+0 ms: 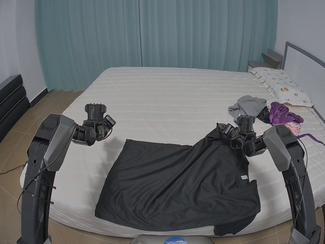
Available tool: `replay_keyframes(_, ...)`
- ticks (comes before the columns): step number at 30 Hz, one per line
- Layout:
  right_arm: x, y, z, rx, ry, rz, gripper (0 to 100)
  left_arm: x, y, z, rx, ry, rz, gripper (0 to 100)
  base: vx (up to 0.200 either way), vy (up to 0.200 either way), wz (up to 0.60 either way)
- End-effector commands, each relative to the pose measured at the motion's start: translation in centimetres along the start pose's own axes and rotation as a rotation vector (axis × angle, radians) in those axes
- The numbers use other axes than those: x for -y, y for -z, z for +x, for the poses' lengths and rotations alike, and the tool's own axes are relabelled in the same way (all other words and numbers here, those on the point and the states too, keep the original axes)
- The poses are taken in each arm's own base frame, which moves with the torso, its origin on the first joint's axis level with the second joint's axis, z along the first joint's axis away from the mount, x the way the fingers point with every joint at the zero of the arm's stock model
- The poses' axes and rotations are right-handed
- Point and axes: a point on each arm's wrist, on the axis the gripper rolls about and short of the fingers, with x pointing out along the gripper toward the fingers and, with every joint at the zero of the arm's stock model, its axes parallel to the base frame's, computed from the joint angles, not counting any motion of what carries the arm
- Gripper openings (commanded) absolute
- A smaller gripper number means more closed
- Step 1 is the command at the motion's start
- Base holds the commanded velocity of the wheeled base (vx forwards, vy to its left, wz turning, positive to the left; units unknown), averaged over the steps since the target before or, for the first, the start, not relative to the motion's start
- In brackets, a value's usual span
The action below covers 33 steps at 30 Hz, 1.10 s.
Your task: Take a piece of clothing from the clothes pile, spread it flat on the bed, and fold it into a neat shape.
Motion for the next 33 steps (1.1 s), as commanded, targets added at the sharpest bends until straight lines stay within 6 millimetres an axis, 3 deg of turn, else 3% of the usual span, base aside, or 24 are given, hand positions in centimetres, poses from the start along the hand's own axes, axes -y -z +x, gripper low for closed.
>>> replay_keyframes(1,-0.8,-2.5,-3.3,-0.026,0.014,0.072,100,1.7,2.6,-0.2,-0.105,0.053,0.030,100,0.000,0.000,0.00)
replay_keyframes(9,1.4,-3.0,-6.4,-0.101,0.077,0.134,100,1.8,5.8,0.1,-0.212,0.054,0.078,100,0.000,0.000,0.00)
replay_keyframes(14,2.2,-2.8,-7.4,-0.136,0.090,0.172,100,0.7,7.1,0.9,-0.236,0.033,0.125,100,0.000,0.000,0.00)
replay_keyframes(18,2.6,-2.5,-7.2,-0.125,0.086,0.185,100,-0.3,8.5,1.6,-0.256,0.018,0.190,100,0.000,0.000,0.00)
replay_keyframes(30,3.1,-1.4,-6.6,-0.130,0.081,0.181,100,0.1,10.3,2.9,-0.251,0.045,0.203,100,0.000,0.000,0.00)
replay_keyframes(31,3.1,-1.3,-6.5,-0.134,0.078,0.181,100,0.2,10.4,2.9,-0.251,0.045,0.204,0,0.000,0.000,0.00)
replay_keyframes(33,3.1,-1.1,-6.5,-0.138,0.078,0.181,100,0.3,10.6,2.9,-0.252,0.047,0.206,0,0.000,0.000,0.00)
